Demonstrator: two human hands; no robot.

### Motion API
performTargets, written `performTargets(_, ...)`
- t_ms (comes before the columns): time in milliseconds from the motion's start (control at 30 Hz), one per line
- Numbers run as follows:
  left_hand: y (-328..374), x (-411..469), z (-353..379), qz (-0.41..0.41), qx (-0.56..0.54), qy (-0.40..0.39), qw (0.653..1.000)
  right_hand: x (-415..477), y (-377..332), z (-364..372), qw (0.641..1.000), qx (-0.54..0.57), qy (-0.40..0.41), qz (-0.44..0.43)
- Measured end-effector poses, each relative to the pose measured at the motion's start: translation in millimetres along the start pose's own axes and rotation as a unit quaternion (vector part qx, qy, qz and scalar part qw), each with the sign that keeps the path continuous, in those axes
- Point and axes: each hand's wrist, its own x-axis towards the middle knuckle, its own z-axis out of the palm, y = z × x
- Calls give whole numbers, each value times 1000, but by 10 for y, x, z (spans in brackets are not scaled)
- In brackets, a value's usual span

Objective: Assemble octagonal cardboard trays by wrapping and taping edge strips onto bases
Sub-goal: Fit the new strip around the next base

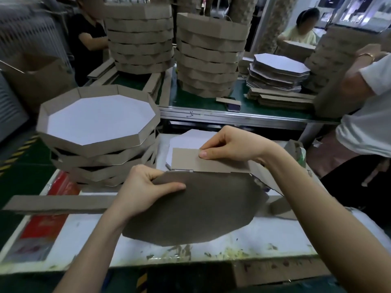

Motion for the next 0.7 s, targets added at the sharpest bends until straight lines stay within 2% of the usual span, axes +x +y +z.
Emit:
performTargets(500,-104,-38,-27,37,13,-38,999,82,-112,82,998,-42,-40,-9)
performTargets(600,-89,-18,26,54,51,5,997,62,-105,93,999,-40,-35,-13)
performTargets(700,-72,2,126,57,89,98,990,35,-100,91,999,-36,-28,-16)
